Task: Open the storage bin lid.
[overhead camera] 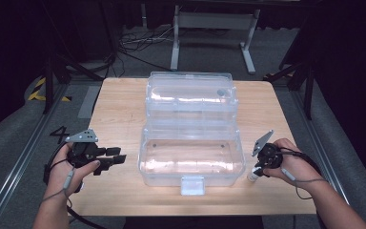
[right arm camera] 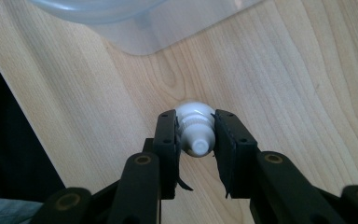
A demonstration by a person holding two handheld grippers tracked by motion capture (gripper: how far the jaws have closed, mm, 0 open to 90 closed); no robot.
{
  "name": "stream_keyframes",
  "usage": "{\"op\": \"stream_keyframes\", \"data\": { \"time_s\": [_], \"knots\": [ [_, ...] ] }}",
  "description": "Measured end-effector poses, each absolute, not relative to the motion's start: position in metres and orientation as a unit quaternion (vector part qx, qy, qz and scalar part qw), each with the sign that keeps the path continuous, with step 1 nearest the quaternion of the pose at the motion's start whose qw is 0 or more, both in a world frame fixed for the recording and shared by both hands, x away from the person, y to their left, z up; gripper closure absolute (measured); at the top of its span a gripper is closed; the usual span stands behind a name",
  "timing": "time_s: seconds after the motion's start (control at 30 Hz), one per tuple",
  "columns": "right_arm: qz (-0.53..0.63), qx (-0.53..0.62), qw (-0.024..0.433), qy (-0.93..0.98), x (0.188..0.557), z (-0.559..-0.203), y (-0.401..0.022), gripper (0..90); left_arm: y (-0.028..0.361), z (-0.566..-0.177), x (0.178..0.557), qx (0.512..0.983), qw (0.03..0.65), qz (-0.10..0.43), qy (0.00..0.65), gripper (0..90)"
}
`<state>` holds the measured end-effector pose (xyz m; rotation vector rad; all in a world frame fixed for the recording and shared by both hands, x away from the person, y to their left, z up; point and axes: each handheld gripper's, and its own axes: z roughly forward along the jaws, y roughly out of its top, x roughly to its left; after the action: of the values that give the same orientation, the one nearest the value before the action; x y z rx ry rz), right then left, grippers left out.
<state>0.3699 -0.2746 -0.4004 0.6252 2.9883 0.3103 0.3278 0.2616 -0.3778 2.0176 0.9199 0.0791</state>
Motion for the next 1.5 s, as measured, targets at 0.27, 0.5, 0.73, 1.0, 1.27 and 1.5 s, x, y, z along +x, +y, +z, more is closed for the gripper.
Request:
{"op": "stream_keyframes", "data": {
  "time_s": [0.27,0.5,0.73,1.0,1.27,1.5],
  "knots": [
    [0.102,0.196,0.039,0.975,0.372,-0.384,-0.271,71.8,0.262,-0.378,0.328,0.814,0.445,0.032,0.371,57.8],
    [0.117,0.191,0.049,0.973,0.371,-0.366,-0.27,71.8,0.262,-0.378,0.328,0.815,0.443,0.032,0.372,57.5],
    [0.124,0.189,0.055,0.972,0.369,-0.344,-0.271,71.8,0.263,-0.378,0.328,0.814,0.445,0.033,0.372,57.2],
    [0.122,0.182,0.056,0.974,0.367,-0.328,-0.269,71.8,0.263,-0.378,0.328,0.812,0.446,0.036,0.375,56.8],
    [0.115,0.175,0.057,0.976,0.365,-0.31,-0.263,71.9,0.265,-0.378,0.328,0.811,0.447,0.037,0.376,56.7],
    [0.117,0.161,0.061,0.978,0.364,-0.298,-0.255,71.8,0.265,-0.378,0.328,0.811,0.447,0.038,0.377,56.7]
  ]
}}
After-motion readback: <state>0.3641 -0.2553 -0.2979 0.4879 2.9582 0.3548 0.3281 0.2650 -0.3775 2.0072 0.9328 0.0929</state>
